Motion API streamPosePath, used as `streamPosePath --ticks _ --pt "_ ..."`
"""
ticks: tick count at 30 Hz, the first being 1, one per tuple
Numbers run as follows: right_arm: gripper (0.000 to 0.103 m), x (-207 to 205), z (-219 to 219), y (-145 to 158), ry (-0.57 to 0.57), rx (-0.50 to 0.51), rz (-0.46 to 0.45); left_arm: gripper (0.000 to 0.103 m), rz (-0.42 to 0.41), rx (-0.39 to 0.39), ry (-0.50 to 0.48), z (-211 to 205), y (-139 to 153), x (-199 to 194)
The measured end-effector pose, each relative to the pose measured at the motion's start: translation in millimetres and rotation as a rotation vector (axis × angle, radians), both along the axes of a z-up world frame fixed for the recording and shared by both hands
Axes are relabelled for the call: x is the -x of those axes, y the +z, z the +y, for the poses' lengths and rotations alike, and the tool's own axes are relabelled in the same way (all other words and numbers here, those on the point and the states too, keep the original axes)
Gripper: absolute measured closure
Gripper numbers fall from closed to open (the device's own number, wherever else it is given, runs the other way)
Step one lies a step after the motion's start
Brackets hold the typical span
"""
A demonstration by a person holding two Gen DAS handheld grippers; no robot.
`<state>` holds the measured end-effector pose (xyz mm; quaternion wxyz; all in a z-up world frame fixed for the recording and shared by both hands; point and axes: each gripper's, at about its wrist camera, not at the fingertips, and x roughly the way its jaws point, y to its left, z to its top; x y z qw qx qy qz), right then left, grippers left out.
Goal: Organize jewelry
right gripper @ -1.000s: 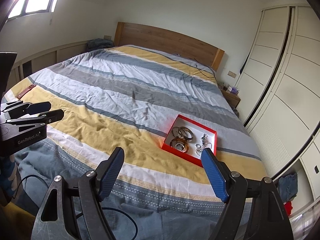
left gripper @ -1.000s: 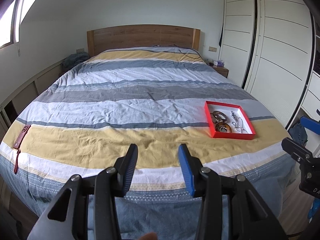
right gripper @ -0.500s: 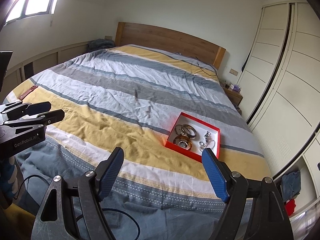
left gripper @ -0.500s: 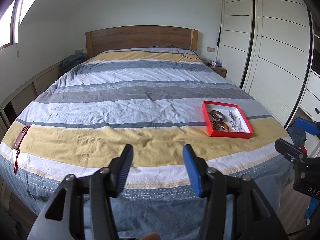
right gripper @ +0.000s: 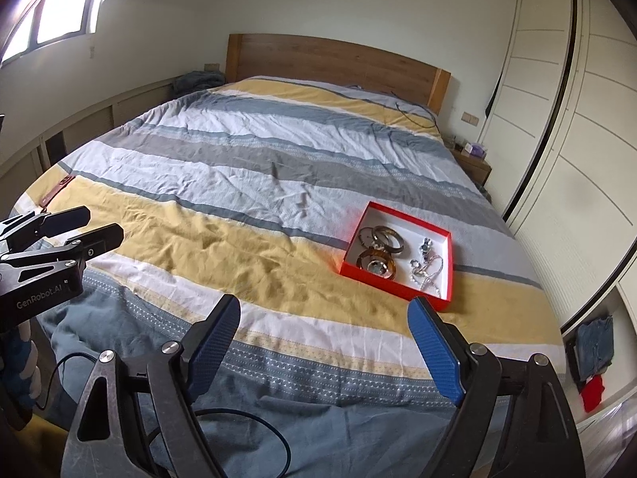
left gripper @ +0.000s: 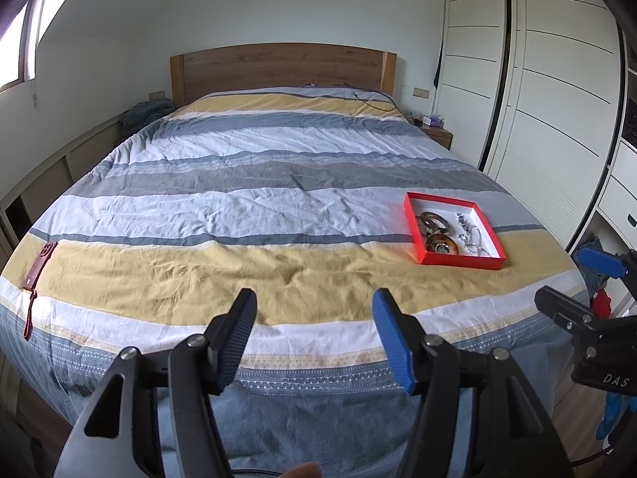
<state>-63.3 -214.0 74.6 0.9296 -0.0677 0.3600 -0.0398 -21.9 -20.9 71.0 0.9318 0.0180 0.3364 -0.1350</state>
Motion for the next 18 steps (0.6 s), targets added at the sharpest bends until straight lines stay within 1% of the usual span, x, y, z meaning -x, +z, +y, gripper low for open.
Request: streamPosePath --ticks 1,3,7,18 --pt "0.01 -1 0 -2 0.0 -0.006 0.004 0.045 0.003 0.002 0.0 0 -1 -1" --pt "0.005 -2 -1 -5 0.0 -0.015 0.01 0.045 0.008 0.004 -0.001 -1 -3 -3" --pt "0.0 -5 -3 -10 -0.005 -0.035 0.027 0.045 0.023 0.008 -0.009 -3 -9 -6" --pt "0.0 -14 -8 -23 -0.021 -0.058 0.056 0.045 0.058 0.011 -0.013 -4 -24 -16"
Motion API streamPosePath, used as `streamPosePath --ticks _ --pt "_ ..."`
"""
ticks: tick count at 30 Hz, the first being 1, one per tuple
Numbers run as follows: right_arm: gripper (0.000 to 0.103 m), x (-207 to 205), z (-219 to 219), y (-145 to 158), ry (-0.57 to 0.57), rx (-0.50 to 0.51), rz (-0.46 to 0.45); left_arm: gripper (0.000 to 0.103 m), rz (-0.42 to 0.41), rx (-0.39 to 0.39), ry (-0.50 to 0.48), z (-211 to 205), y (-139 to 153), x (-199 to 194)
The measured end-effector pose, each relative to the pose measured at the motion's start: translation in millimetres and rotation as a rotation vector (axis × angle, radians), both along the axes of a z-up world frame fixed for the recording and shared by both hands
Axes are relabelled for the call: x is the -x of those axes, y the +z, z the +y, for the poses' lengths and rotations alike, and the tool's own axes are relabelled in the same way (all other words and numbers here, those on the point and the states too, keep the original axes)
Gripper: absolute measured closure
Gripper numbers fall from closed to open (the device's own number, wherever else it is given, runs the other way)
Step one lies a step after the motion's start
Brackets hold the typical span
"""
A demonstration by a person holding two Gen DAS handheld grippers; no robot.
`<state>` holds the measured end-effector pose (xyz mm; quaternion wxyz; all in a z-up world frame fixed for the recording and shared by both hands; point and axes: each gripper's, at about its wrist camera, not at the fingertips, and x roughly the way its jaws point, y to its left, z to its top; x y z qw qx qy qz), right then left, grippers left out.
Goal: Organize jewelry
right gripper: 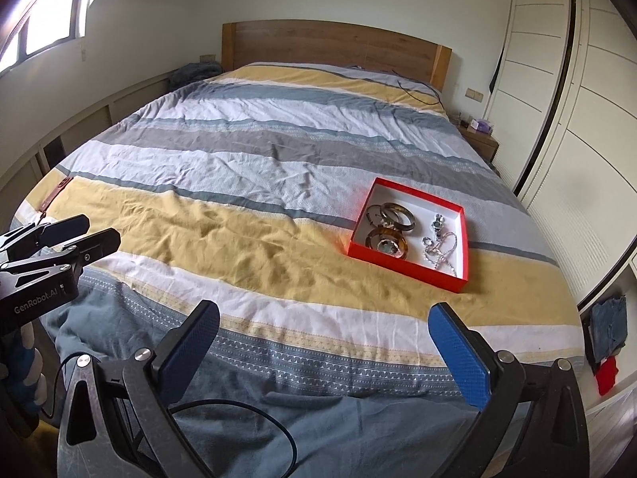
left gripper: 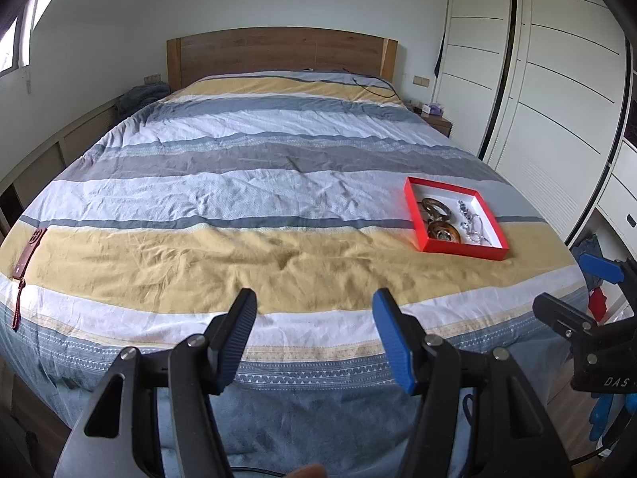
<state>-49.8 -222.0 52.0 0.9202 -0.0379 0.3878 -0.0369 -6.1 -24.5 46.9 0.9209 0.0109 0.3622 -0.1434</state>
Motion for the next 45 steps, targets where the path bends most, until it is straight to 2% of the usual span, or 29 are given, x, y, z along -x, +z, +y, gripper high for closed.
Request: streamPosePath --ticks 18,31,45 --pt "0.0 -1 0 -2 0.0 0.027 0.01 0.045 0.012 0.03 0.01 6 -5 -5" --pt "0.0 -3 0 -7 -0.017 0.03 0.02 0.045 0.033 0.009 0.001 3 -14 -9" --pt "0.0 -14 -7 -30 -0.021 -0.004 0.023 0.045 0.072 -0.033 0.037 6 -33 -20"
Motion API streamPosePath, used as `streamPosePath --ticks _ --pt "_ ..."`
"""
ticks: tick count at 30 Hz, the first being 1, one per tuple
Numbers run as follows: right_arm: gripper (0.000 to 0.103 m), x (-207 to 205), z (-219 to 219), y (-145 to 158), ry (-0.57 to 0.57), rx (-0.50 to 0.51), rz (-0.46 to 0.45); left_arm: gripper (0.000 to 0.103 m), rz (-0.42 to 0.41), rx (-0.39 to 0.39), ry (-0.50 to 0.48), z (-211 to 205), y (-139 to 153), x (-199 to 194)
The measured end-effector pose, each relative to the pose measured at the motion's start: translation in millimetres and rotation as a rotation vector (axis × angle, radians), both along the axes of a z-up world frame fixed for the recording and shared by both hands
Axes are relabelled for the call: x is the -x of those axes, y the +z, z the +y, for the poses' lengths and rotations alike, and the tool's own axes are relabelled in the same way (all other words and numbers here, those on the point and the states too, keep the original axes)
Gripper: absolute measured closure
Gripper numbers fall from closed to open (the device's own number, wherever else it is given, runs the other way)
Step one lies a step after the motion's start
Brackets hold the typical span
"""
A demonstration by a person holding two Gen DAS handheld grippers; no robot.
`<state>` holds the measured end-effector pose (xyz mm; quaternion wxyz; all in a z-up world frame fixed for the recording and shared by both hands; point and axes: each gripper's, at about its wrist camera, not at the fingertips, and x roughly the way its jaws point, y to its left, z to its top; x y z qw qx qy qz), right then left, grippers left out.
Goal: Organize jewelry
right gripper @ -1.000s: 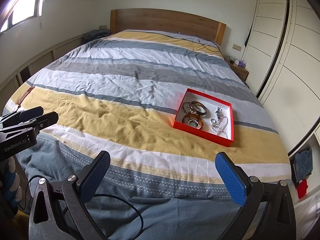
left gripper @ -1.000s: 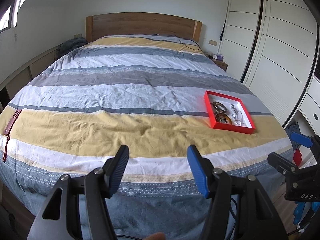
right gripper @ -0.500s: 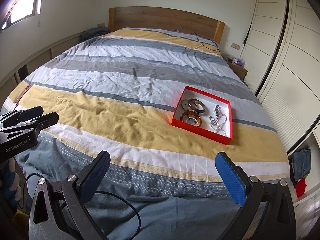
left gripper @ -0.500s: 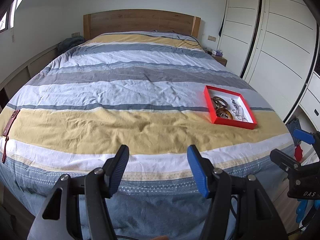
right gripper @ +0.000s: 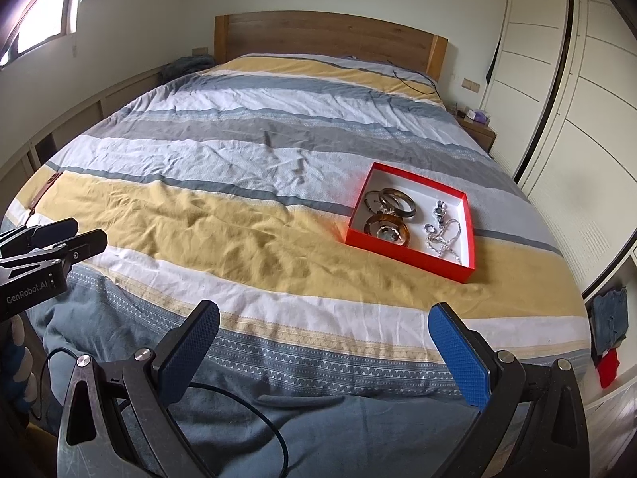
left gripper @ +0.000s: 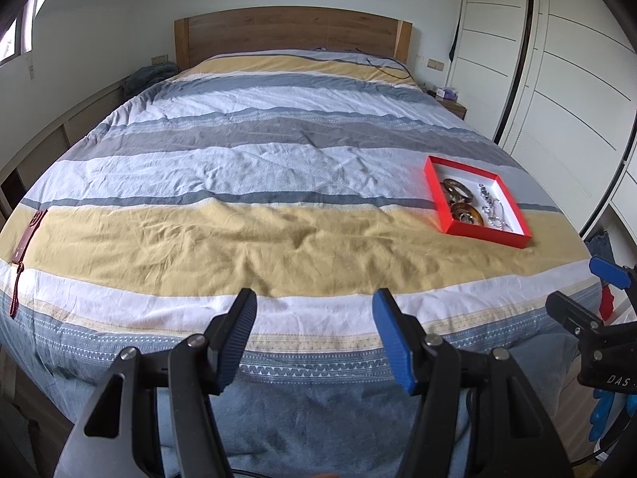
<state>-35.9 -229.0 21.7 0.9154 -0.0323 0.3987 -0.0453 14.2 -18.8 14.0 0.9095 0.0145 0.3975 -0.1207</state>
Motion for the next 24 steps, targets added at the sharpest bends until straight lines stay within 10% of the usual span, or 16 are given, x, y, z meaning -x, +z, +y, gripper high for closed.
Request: streamPosePath --ticks 24 --pt "0.0 -20 -19 -32 -0.044 -0.055 0.03 0.045 0.055 -0.038 0.025 2 -22 -15"
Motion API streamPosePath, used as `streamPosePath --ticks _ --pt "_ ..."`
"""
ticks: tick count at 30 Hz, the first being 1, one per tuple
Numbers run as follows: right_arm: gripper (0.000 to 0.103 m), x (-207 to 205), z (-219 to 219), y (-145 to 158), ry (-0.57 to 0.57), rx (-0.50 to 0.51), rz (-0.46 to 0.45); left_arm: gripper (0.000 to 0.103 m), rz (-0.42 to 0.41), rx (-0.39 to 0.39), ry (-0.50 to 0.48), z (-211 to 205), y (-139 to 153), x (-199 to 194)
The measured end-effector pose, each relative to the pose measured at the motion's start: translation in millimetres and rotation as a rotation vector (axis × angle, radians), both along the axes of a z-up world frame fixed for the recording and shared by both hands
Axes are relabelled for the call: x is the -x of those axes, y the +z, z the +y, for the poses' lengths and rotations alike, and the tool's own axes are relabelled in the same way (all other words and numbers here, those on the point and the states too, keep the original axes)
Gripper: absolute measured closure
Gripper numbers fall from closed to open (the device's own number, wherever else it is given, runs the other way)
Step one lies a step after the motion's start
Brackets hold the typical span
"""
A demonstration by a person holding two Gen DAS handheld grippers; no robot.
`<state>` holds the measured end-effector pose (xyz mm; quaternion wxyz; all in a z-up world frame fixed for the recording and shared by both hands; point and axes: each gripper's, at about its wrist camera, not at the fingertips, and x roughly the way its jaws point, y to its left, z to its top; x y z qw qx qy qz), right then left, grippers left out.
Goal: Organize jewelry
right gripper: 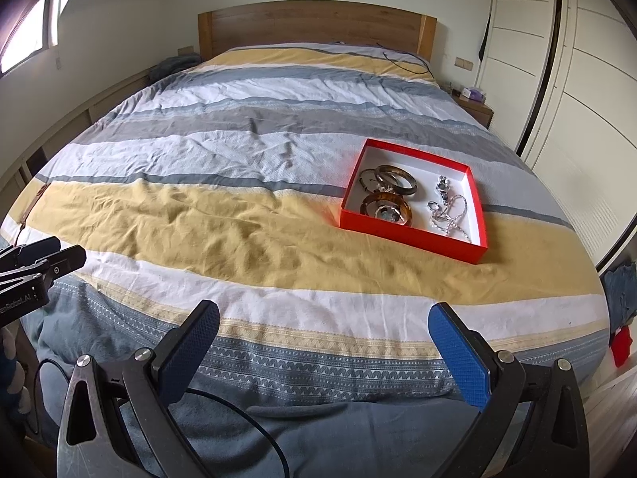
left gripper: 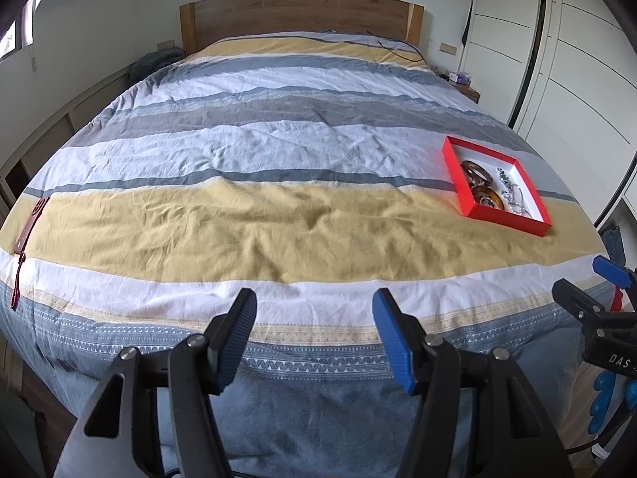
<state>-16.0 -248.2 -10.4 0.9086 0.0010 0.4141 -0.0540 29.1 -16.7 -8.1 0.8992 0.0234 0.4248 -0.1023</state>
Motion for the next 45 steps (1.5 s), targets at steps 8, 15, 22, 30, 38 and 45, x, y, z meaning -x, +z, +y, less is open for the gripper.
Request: streamPosePath --ticks 8,15,22,30,38,45 --pt "0.0 -4 -2 -7 -0.005 0.001 0.01 0.045 0.011 -0.001 0.006 3 -4 -3" --pt "0.0 -7 -4 -13 -0.009 -0.001 0.021 0.045 0.02 -0.003 0.007 2 -7 -5" --pt "0.0 -9 -6 -16 -0.013 -0.004 0.027 0.045 0.021 -0.003 0.007 2 -8 -6" --pt "0.0 -10 -6 -19 -0.013 -0.006 0.033 0.045 0.023 -0.003 0.006 2 -9 -6" --pt "0.0 -12 -7 -21 -0.012 -0.004 0.039 0.045 0.024 -0.002 0.007 2 -9 -6" --pt "0.0 -11 -7 -21 -0.013 -0.003 0.039 0.045 0.025 -0.002 0.006 3 -8 -7"
